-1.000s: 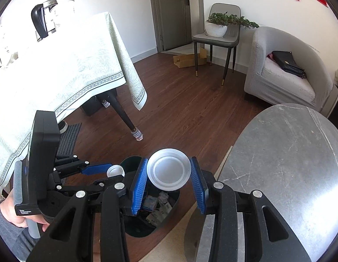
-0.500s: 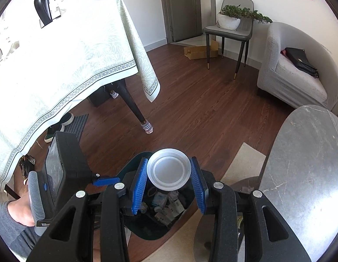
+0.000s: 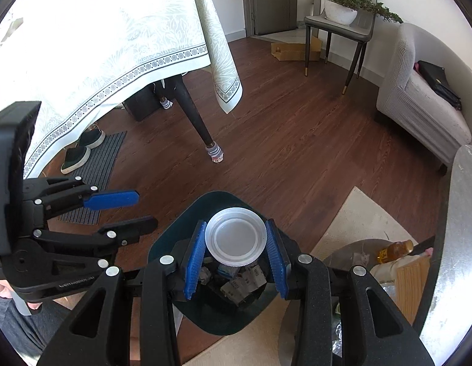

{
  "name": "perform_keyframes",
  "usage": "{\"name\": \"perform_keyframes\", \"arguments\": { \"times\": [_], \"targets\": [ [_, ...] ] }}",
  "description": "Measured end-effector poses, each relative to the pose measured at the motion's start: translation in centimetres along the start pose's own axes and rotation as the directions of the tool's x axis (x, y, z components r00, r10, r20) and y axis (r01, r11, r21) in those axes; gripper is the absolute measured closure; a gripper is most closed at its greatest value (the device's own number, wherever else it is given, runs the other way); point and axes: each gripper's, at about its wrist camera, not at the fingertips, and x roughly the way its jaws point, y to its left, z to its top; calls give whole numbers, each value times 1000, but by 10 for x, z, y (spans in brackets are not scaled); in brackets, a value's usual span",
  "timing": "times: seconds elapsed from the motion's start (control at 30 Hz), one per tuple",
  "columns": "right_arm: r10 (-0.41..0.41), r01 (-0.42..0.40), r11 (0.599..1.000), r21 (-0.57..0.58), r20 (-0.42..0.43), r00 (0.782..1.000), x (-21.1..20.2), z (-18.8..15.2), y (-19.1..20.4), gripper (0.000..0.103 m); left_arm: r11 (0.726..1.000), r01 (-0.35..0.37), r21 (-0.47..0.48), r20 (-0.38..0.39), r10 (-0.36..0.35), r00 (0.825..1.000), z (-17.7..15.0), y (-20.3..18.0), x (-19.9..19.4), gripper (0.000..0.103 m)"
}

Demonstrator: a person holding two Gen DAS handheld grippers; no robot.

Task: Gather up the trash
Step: 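Open the left tool over the bin while the right tool releases its lid into it, then move both open tools back over the cleared table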

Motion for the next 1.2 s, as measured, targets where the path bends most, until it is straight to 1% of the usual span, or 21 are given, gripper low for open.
{"name": "perform_keyframes", "arguments": {
  "times": [0.1, 0.17, 0.33, 0.47, 0.5, 0.53, 0.6, 0.63, 0.83, 0.97, 1.03, 1.2],
  "targets": [
    [3, -3, 1000, -4, -27, 1000, 11, -1, 5, 64, 999, 10, -39, 43, -9, 999, 6, 8, -13, 66],
    [3, -3, 1000, -9, -47, 999, 19, -2, 7, 64, 998, 16, -53, 68, -13, 998, 9, 10, -21, 70],
    [0, -4, 999, -33, -120, 993, 42, -11, 16, 64, 997, 36, -73, 111, -28, 993, 17, 10, -37, 73],
    [-45, 31, 996, -83, -172, 984, 56, -23, 22, 63, 995, 60, -85, 140, -48, 989, 24, 7, -48, 73],
    [-37, 21, 996, -87, -196, 980, 60, -26, 22, 61, 994, 65, -85, 148, -52, 988, 26, 6, -51, 73],
    [-18, -2, 996, -87, -228, 974, 64, -29, 22, 55, 994, 69, -85, 154, -55, 987, 28, 5, -52, 73],
    [-38, 11, 994, -109, -244, 969, 68, -36, 25, 50, 993, 76, -88, 165, -61, 984, 30, 4, -56, 73],
    [-48, 17, 992, -121, -252, 967, 69, -38, 27, 50, 993, 79, -90, 170, -63, 983, 31, 4, -57, 73],
    [-38, 12, 993, -121, -221, 974, 57, -39, 27, 50, 992, 78, -97, 198, -58, 979, 38, 3, -67, 73],
    [-23, 2, 993, -118, -182, 983, 46, -39, 27, 50, 993, 81, -92, 226, -58, 972, 41, -2, -79, 73],
    [-20, 2, 993, -115, -159, 987, 38, -39, 26, 50, 994, 65, -82, 234, -44, 971, 42, -5, -82, 73],
    [-13, 3, 995, -104, -93, 996, 12, -36, 22, 50, 997, 51, -61, 241, -34, 970, 43, -17, -84, 73]
  ]
}}
